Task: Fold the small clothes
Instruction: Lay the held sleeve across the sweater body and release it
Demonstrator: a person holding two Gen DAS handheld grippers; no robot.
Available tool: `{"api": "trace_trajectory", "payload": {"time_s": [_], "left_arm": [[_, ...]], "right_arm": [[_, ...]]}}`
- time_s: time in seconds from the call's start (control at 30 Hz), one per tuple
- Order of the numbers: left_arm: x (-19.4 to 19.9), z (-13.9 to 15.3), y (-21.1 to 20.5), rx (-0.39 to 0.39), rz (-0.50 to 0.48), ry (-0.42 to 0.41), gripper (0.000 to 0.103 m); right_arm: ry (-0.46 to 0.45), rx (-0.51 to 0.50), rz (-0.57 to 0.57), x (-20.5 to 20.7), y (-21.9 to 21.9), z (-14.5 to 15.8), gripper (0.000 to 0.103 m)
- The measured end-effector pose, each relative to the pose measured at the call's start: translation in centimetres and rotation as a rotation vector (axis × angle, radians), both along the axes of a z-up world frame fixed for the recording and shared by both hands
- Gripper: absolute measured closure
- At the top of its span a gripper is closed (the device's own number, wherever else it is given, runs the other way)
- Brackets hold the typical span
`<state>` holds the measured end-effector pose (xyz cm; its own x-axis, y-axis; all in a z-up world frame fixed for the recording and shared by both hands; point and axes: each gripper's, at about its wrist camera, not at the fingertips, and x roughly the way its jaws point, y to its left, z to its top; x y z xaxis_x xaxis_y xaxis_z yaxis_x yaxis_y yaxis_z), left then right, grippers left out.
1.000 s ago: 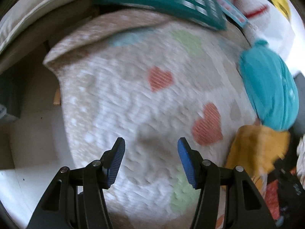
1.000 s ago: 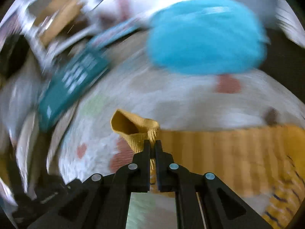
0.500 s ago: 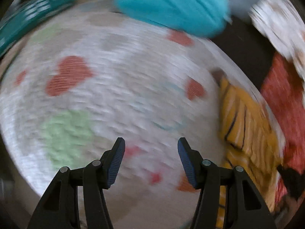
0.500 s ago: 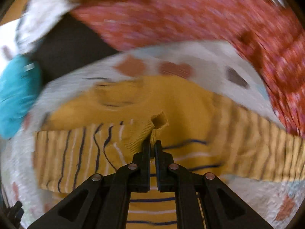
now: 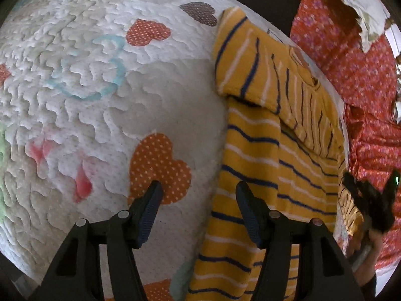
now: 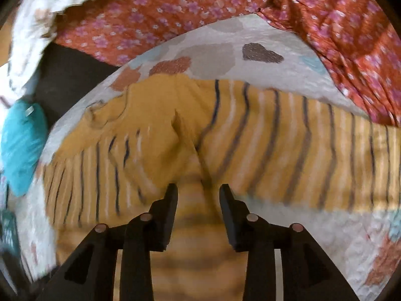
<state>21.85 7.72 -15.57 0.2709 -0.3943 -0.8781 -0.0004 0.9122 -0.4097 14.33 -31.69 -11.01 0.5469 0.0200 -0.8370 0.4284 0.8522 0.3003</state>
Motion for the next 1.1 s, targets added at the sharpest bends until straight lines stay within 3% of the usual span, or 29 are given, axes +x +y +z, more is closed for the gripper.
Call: {"api": "trace_trajectory", "payload": {"time_s": [0.33, 0.5, 0.57, 0.63, 0.7, 0.73, 0.8, 0.83, 0.87, 0.9, 0.93, 1.0, 1.1], "left_arm": [[-5.9, -0.2, 0.1, -0.065, -0.018, -0.023, 0.039], [-10.0, -0.3, -0.7, -0.020, -0.059, -0.085, 0.028], [-11.4, -0.6, -1.4, -0.013, -0.075, -0.079, 0.014], [-12.6, -1.0, -2.1, 0.005, -0.090, -0.068, 0.008], [-13.7, -1.3, -3.2, 0.082, -0.128, -0.067, 0.008], [-14.0, -1.3, -3.6, 0.115, -0.146, -0.067, 0.010], [-14.6, -1.2, -4.2, 0.204, -0.159, -0.077, 0.029], [-14.8, -1.1, -4.1, 0.221, -0.165, -0.081, 0.041], [-14.8, -0.8, -3.8, 0.209, -0.165, -0.074, 0.061], [-14.8, -0.5, -3.3, 0.187, -0.157, -0.055, 0.072], [-14.8, -0.3, -2.9, 0.161, -0.152, -0.034, 0.088], [-15.3, 0.5, -2.1, 0.158, -0.125, -0.013, 0.094], [-16.7, 1.0, -1.3, 0.219, -0.117, -0.010, 0.094]], "right_arm": [[0.071, 0.205, 0.107, -14.5, 2.3, -4.2, 0.065], [0.057, 0.305, 0.144, -18.1, 4.0, -5.7, 0.065], [0.054, 0.330, 0.149, -18.9, 4.4, -6.2, 0.065], [0.039, 0.337, 0.150, -19.9, 5.0, -6.4, 0.065], [0.031, 0.348, 0.150, -20.3, 5.6, -6.6, 0.065], [0.026, 0.361, 0.151, -20.8, 6.1, -6.8, 0.065], [0.015, 0.364, 0.148, -21.3, 6.8, -7.1, 0.064], [0.012, 0.351, 0.153, -21.4, 7.2, -7.0, 0.065], [0.016, 0.324, 0.170, -21.4, 7.6, -6.9, 0.069], [0.018, 0.321, 0.180, -21.0, 7.7, -6.7, 0.095], [0.020, 0.348, 0.191, -20.9, 7.6, -6.7, 0.096], [0.017, 0.383, 0.178, -21.2, 7.1, -6.2, 0.096], [0.061, 0.299, 0.176, -22.3, 6.7, -5.1, 0.096]]}}
